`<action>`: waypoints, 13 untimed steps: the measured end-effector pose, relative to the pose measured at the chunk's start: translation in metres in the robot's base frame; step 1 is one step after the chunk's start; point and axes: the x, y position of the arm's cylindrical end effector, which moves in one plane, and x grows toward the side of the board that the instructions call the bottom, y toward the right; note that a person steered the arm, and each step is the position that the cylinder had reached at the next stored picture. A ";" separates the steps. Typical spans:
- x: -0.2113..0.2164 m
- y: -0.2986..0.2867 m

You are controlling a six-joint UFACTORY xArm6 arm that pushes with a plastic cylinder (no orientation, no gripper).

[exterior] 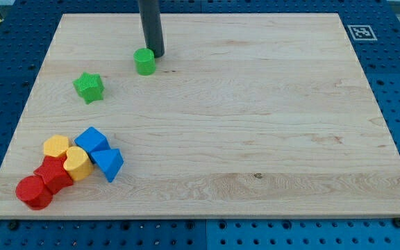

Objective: Place the green circle at the top of green star

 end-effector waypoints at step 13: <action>-0.005 -0.093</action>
